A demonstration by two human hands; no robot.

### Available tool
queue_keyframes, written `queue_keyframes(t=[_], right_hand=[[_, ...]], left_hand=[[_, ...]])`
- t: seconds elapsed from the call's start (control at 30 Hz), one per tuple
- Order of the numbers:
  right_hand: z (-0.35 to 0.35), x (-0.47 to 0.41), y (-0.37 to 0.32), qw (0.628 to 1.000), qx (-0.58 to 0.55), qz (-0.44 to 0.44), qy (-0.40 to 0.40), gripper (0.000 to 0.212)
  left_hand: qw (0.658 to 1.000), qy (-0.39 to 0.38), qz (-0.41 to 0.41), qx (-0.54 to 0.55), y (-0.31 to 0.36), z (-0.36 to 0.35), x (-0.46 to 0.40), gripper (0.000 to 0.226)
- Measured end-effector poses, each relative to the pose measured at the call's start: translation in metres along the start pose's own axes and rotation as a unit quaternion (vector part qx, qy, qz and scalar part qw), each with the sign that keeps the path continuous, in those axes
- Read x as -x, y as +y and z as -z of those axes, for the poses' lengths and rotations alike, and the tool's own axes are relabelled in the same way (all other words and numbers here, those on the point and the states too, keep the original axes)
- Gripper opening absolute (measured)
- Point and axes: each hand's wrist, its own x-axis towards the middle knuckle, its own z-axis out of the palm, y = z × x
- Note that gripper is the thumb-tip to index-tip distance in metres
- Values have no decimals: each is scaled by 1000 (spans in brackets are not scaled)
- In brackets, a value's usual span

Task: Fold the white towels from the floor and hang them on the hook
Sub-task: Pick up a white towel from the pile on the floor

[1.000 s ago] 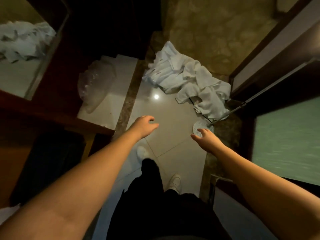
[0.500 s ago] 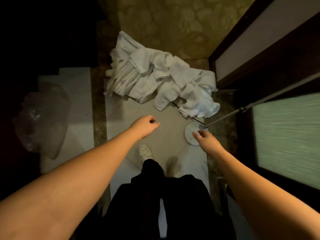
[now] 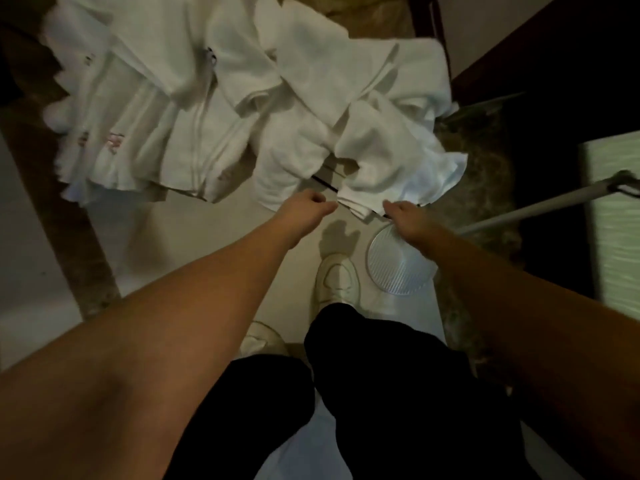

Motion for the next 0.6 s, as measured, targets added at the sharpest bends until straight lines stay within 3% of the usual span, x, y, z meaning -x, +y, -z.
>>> queue_keyframes(t=[0.23, 0.33, 0.43, 0.6], right_hand=[[-8, -101, 24, 999, -7, -41, -7, 65], [-11, -123, 39, 992, -109, -68, -2, 64], [-14, -132, 50, 959, -274, -62, -31, 49], [-7, -133, 59, 945, -325, 23, -15, 38]], left_hand=[[995, -35, 37, 91, -26, -64, -111, 66], [993, -52, 38, 101, -31, -78, -132, 58], [993, -46, 24, 108, -32, -88, -143, 57], [986, -29, -23, 160, -22, -85, -142, 19]])
